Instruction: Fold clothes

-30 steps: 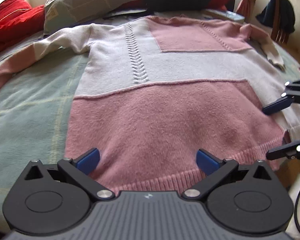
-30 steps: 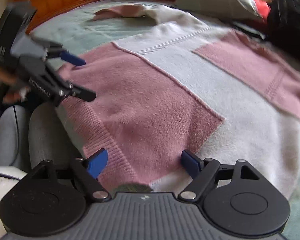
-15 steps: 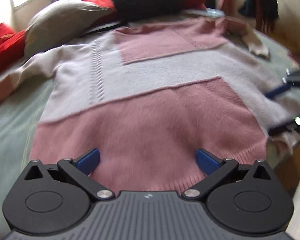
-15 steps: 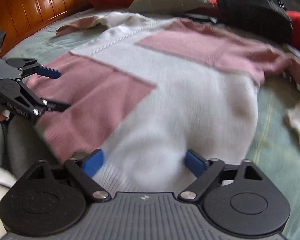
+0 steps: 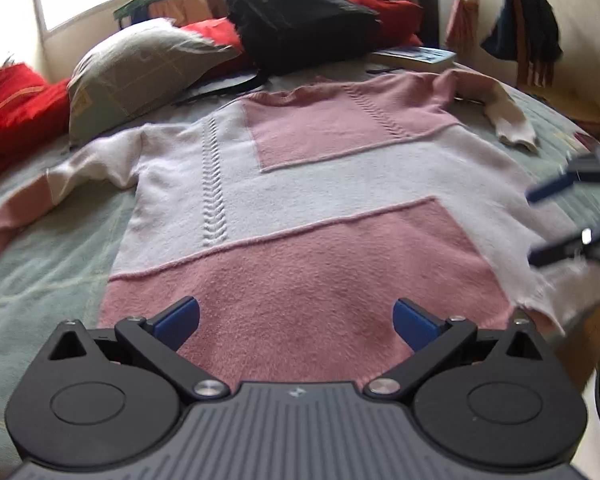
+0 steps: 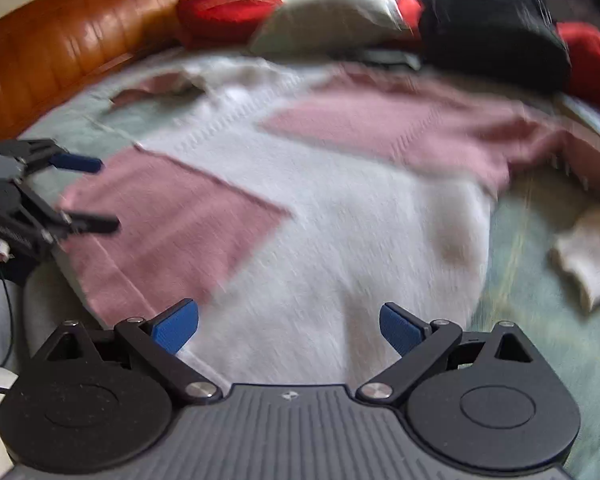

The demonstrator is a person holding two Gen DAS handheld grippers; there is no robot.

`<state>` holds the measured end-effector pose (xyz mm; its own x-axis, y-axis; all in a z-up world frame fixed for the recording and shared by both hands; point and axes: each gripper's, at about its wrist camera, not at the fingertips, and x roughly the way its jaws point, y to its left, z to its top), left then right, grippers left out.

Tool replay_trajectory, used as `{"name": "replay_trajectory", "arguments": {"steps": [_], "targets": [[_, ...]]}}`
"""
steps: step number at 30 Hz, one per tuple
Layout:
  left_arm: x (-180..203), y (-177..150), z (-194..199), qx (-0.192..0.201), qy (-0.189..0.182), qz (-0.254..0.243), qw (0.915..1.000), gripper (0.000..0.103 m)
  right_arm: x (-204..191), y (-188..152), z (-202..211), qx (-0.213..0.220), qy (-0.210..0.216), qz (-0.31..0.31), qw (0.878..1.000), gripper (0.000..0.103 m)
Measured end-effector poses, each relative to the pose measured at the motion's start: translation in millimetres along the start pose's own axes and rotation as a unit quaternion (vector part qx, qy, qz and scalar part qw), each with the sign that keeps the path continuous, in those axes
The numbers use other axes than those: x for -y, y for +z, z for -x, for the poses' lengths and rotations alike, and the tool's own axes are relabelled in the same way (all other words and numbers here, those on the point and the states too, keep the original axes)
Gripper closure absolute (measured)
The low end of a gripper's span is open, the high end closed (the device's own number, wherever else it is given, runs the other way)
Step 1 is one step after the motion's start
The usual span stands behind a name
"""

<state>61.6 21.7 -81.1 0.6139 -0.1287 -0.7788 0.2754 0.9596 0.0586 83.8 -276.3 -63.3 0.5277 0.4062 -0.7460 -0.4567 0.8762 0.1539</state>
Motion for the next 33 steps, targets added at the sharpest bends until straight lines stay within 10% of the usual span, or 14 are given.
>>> {"name": "replay_trajectory", "arguments": {"steps": [5,12,19,24,33], "targets": [[-8.8,-2.2,1.3,0.012,-0.01,0.015,0.9998,0.001,8.3,-12.0,9.4,-0.014,0.011,-0.025,1.0,0.003],[-12.3,21.8,4.3,0.031,0.011,0.02,0.9993,0.001,60.5,71.6,3.2,0.078,0.015,-0.069,0.994,0.003],[-13.7,32.9,-11.4,0.021,0.012,0.042,0.9988,0.001,111.2,102.1,-80.8,0.018,-0.013,-0.16,0.987,0.008],[-19.8,35.8,-19.4,0.013,0.022,0.059,0.9979,0.001,112.5,120.8,-102.6,0.027,-0.086,-0.119,0.989,0.006],[-18.3,20.2,-14.0,0.006,0.021,0.071,0.9972,0.001,85.0,88.4,-60.9,-0.002,-0.023,-0.139,0.99,0.004]]}}
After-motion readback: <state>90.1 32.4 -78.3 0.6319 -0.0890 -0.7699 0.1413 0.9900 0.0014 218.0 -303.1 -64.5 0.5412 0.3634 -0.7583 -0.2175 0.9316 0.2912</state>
